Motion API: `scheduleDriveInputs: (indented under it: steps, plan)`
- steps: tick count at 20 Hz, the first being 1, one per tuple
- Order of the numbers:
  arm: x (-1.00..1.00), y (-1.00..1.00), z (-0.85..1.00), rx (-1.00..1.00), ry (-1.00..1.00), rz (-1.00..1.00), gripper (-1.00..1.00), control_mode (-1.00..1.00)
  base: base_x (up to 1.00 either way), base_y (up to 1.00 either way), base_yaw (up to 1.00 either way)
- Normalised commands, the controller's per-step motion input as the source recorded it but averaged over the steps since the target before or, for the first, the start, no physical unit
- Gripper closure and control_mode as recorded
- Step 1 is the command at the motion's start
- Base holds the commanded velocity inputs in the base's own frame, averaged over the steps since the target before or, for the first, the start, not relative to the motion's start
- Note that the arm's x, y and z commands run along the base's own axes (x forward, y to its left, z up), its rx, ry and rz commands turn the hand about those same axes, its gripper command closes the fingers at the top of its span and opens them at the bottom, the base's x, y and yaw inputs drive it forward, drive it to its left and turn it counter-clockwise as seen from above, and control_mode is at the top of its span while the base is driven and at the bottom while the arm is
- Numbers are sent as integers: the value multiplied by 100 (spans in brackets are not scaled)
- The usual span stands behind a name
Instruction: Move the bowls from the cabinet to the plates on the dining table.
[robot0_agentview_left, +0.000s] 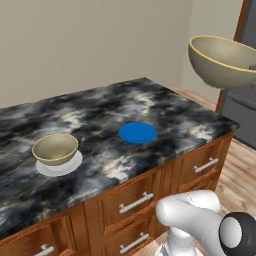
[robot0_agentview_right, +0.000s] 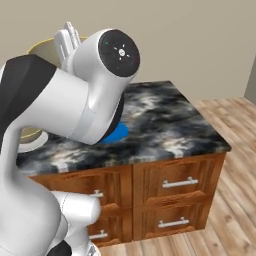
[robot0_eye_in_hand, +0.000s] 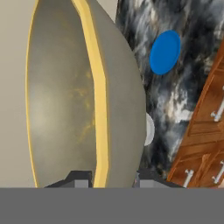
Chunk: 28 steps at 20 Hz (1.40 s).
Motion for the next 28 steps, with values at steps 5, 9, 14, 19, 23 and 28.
scheduleDriveInputs:
  steps: [5, 9, 14, 19, 23, 28]
  plan:
    - [0, 0, 0, 0, 0, 0, 100, 100, 62, 0, 2]
    - [0, 0, 0, 0, 0, 0, 100, 100, 62, 0, 3]
    - [0, 0, 0, 0, 0, 0, 100, 100, 62, 0, 4]
    - [0, 0, 0, 0, 0, 0, 100, 100, 53, -1, 13]
    - [0, 0, 0, 0, 0, 0, 100, 100, 29, -1, 22]
    - [0, 0, 0, 0, 0, 0, 100, 100, 20, 0, 24]
